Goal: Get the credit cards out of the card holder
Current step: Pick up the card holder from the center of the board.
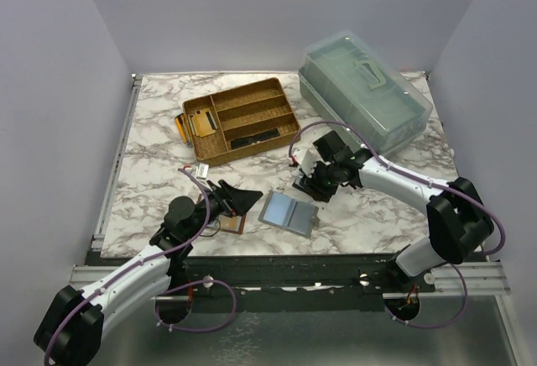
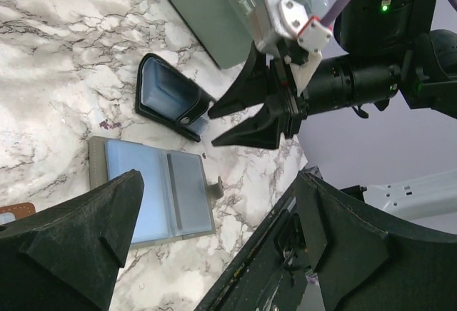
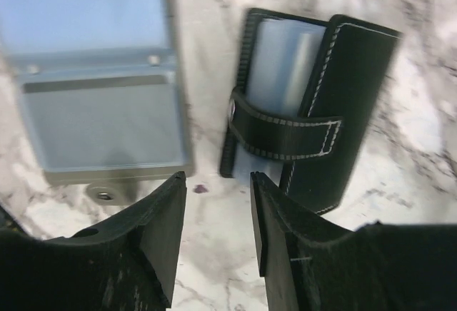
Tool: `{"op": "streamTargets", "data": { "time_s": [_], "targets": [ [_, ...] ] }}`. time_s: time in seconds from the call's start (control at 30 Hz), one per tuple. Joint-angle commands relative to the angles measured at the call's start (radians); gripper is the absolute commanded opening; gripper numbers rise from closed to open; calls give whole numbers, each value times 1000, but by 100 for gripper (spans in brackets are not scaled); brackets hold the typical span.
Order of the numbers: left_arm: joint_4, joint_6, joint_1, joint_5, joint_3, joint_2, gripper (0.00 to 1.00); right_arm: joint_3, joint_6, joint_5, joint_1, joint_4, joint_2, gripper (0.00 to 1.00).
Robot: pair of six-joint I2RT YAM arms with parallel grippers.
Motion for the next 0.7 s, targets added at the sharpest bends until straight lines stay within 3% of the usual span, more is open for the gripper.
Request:
{"op": "streamTargets", "data": {
  "time_s": [0.0,0.2,0.43,0.67],
  "targets": [
    [8,-15,-6,-15,6,-10,95,11,37,110,-59,72,-41,48],
    [8,-19,-5,-13,-2,-18,95,9,43,159,-106,121,-44,56],
    [8,-12,-6,4,18,24,94,46,49,5,-161,103,20,67],
    [8,-24,-6,23,25,34,94,87,69,-82,-205,101,104,68]
  ]
}}
